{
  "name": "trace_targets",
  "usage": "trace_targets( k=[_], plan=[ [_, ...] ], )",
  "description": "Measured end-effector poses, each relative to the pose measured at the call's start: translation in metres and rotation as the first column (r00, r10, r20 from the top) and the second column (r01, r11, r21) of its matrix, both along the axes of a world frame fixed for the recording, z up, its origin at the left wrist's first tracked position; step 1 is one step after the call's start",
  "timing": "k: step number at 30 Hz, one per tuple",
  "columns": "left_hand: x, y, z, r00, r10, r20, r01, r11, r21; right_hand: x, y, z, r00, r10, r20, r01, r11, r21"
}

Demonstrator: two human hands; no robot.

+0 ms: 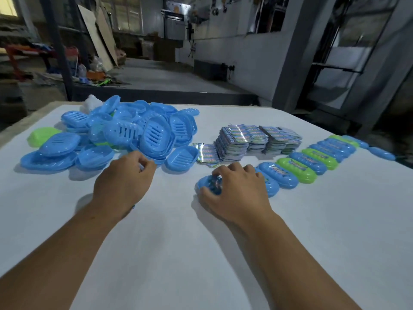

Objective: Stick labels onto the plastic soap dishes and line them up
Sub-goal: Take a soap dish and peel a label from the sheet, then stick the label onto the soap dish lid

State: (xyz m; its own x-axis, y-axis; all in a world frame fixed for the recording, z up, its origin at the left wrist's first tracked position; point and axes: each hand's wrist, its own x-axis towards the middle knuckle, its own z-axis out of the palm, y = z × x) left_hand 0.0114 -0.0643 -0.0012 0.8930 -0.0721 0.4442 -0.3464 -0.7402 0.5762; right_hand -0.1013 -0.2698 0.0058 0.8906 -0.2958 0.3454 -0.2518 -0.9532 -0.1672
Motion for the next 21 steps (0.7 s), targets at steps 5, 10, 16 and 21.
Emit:
trace_targets(
  k=[5, 10, 16, 21],
  plan=[
    [0.002, 0.000, -0.001, 1.000, -0.004, 0.003, 0.004, 1.000, 0.015, -0.008, -0.018, 0.002, 0.987, -0.161, 0.009, 0.160, 0.984, 0.072],
    [0.001, -0.001, -0.002, 1.000, -0.021, -0.015, 0.022, 0.999, 0.032, -0.009, -0.032, 0.001, 0.973, -0.228, 0.030, 0.220, 0.962, 0.164],
    [0.002, 0.000, -0.004, 0.999, -0.041, -0.019, 0.042, 0.999, 0.035, -0.006, -0.050, 0.001, 0.940, -0.328, 0.096, 0.304, 0.931, 0.204],
    [0.003, 0.001, -0.005, 0.998, -0.044, -0.051, 0.045, 0.998, 0.038, -0.001, -0.059, 0.002, 0.918, -0.378, 0.119, 0.354, 0.917, 0.183]
  ],
)
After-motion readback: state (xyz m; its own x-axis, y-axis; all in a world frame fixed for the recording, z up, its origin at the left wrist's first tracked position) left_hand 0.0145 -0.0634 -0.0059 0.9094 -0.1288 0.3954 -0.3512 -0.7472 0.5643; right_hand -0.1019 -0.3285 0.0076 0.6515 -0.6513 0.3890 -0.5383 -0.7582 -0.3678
